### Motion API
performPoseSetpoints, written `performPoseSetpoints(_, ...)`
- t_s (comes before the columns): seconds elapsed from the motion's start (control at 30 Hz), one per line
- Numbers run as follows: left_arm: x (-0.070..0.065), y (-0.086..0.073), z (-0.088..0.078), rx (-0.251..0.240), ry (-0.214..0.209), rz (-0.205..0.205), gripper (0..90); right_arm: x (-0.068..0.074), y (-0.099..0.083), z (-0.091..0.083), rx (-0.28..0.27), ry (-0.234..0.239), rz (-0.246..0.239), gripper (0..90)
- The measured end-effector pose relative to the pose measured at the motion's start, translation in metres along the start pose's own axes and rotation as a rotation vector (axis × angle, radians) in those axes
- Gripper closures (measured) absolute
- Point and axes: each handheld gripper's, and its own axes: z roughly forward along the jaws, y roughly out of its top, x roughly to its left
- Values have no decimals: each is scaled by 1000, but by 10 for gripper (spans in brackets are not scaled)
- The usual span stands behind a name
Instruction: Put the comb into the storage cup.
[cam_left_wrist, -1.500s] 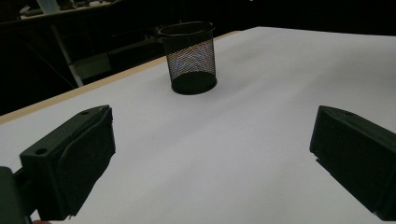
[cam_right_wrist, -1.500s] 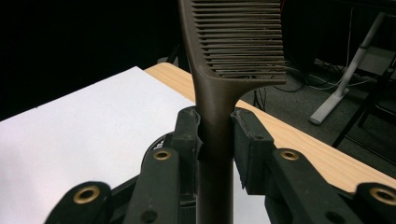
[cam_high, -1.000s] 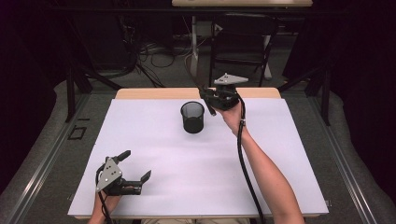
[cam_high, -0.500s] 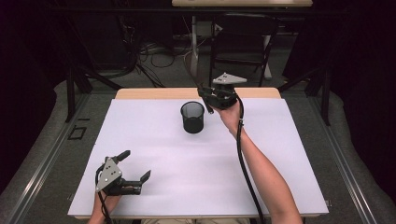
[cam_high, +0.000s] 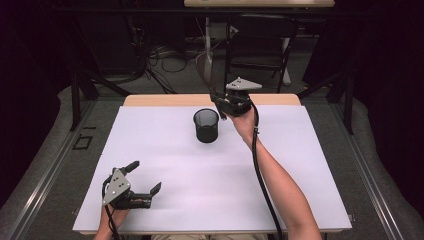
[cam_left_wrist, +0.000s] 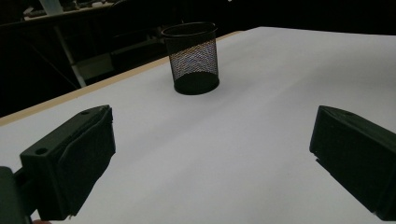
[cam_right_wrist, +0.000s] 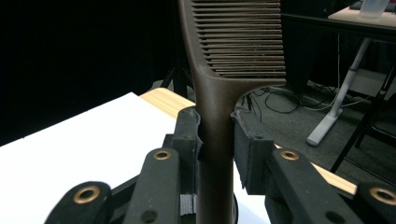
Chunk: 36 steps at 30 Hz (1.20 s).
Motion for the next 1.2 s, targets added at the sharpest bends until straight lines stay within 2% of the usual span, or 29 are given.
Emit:
performPoseSetpoints(0.23,0,0,0,-1,1,0,4,3,2,4,-24,-5,-7,728)
performPoseSetpoints(0.63,1,0,0,-2,4,1,4,8,3,10,-40,13,-26,728)
performPoseSetpoints(0.83,1,0,0,-1,3,2,4,8,3,13,-51,8,-24,728)
performPoseSetpoints(0.93,0,0,0,-1,3,0,4,8,3,15,-56,21,-9,728)
performPoseSetpoints(1.2,1,0,0,-1,2,4,4,12,4,19,-72,29,-27,728)
